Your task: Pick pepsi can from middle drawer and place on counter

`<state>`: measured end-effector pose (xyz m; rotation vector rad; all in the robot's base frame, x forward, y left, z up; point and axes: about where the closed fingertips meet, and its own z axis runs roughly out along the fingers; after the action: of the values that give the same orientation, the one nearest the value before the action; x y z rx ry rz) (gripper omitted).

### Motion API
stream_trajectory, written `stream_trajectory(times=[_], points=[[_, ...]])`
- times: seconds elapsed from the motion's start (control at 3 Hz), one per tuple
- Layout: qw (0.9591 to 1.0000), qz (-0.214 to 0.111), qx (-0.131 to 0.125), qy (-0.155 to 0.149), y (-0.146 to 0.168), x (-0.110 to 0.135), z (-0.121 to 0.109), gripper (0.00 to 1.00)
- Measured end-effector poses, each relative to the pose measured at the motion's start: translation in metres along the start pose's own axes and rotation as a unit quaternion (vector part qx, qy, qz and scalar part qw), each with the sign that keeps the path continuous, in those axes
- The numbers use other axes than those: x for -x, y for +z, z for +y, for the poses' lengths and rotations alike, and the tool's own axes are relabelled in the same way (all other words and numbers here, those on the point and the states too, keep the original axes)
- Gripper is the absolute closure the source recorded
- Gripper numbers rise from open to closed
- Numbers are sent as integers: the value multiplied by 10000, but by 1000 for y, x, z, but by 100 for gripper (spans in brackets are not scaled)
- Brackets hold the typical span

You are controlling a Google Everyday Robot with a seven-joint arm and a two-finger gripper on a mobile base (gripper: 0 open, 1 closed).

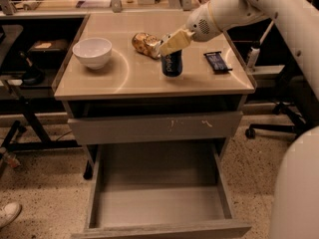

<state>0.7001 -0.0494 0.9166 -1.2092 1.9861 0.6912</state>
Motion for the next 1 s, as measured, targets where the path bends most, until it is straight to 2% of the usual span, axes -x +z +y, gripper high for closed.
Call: stream_trajectory(times=[0.67, 1.0], points=[[9997, 89, 163, 135, 19, -9, -27, 100], [9997, 16, 222, -23, 23, -16, -29, 100]])
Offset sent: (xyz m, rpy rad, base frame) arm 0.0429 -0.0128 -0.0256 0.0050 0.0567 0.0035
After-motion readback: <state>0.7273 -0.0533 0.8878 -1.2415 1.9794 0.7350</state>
